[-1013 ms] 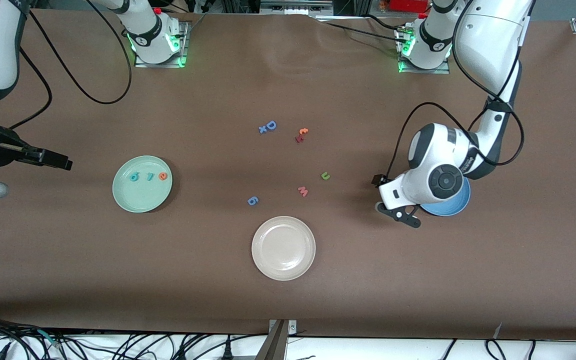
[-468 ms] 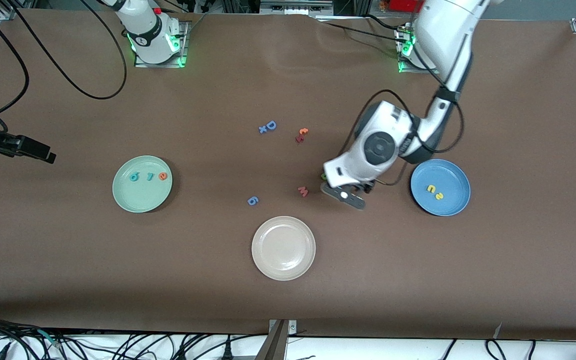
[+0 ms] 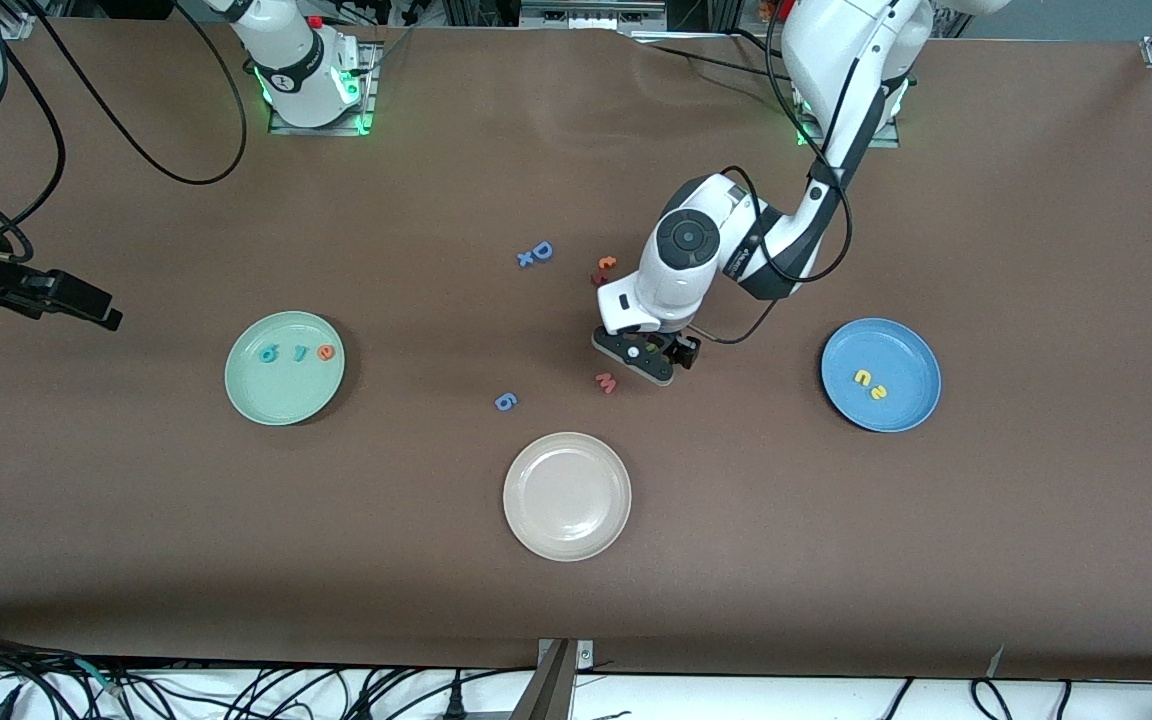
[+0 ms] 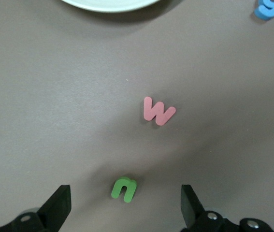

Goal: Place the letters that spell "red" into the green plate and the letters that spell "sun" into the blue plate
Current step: 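Move the left gripper over the green n and pink w letters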

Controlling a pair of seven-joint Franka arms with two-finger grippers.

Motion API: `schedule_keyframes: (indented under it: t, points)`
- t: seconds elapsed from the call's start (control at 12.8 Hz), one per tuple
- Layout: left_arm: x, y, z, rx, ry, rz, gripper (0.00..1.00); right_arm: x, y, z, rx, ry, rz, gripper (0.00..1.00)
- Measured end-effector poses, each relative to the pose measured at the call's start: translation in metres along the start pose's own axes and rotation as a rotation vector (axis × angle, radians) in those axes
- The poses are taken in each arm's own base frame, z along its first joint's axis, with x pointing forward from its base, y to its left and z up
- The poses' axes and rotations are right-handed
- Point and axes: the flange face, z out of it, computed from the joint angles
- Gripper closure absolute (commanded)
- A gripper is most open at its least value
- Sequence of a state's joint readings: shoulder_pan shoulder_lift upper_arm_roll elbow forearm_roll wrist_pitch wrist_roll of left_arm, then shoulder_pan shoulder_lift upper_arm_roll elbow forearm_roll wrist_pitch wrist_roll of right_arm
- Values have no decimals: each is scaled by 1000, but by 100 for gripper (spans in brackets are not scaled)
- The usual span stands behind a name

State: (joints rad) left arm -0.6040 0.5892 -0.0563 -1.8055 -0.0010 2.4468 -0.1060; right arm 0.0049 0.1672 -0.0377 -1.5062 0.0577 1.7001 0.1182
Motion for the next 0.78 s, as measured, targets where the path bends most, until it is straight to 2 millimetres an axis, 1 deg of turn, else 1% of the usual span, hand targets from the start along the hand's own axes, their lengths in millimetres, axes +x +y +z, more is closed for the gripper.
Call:
schedule_keyframes:
  t: [0.16, 0.47, 0.78]
  points:
    - [-5, 4, 7, -1, 26, 9, 0, -1, 5, -4, -3, 7, 8, 1]
    - [-28, 5, 32, 4, 56, 33, 0, 1, 17, -11, -6, 29, 28, 0]
    - [-34, 6, 38, 40, 47, 93, 1, -3, 19, -26, -11, 59, 26, 0]
